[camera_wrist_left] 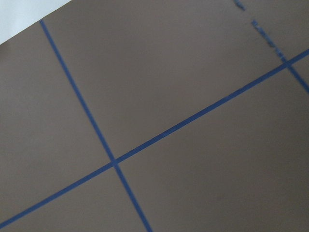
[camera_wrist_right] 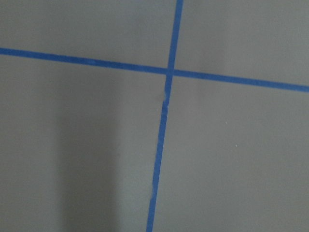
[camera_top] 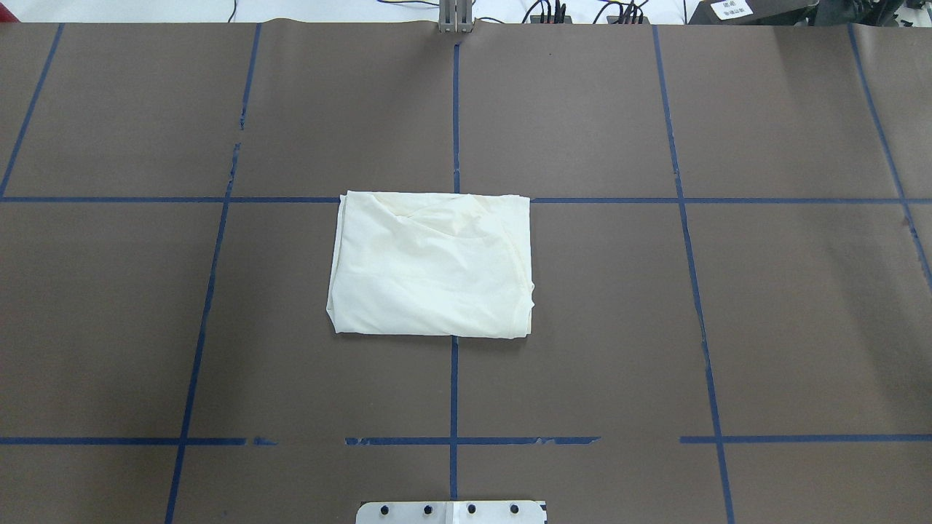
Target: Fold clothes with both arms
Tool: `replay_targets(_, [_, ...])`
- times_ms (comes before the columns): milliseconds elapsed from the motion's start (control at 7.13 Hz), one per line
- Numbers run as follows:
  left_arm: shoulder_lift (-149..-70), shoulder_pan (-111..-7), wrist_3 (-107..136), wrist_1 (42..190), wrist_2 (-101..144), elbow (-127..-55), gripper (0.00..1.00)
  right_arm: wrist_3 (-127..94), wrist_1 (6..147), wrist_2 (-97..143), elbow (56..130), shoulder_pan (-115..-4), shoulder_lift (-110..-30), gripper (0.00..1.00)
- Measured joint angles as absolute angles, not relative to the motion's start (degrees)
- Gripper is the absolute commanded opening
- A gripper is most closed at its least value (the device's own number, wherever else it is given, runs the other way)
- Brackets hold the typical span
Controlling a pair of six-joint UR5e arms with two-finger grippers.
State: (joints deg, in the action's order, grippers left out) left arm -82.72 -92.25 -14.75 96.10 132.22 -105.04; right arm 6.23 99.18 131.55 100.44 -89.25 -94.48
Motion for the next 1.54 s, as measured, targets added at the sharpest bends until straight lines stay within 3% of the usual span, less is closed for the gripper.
replay_targets(421, [-79.1,-96.7,-15.3,96.7,132.5,-101.5,1.00,6.1,98.8,131.9,104.1,-92.0,-98.3,1.00])
replay_targets(1542, [-77.8,-92.4,-9.7,96.6,132.8,-100.9,1.00,6.7,98.7,132.1,105.6,-92.0,-99.7,1.00])
